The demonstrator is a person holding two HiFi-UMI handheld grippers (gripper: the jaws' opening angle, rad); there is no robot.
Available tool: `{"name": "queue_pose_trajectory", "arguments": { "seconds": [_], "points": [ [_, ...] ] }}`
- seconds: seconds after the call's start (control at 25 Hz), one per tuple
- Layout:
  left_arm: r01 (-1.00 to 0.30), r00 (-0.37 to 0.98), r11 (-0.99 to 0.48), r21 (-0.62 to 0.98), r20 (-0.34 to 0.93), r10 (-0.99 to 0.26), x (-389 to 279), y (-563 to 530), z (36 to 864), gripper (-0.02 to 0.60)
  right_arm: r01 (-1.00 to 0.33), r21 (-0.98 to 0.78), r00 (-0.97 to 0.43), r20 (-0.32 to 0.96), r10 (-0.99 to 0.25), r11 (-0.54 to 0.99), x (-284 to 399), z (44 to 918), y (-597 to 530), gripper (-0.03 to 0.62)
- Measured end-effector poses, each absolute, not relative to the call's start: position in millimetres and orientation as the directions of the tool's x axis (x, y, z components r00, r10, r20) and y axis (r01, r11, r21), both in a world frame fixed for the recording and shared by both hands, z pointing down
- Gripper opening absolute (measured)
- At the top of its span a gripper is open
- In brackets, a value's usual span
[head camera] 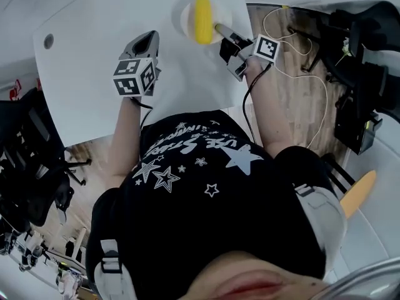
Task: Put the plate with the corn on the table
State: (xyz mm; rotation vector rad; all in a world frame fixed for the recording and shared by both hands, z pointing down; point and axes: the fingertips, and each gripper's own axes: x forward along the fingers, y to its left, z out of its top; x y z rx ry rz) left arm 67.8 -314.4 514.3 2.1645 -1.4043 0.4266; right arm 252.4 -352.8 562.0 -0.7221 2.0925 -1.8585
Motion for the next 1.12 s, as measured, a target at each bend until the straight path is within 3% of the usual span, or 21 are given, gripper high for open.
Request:
{"name": "queue_pose_trajectory", "arguments": {
  "seconds": [1.12],
  "points": [
    [-0.908,0.418,-0.315,0.277,0.550,-0.723,68,-324,532,0.005,-0.301,-0.948,-0.768,0.304,-0.563,-0.102,253,599,-378,0.029]
  ]
}}
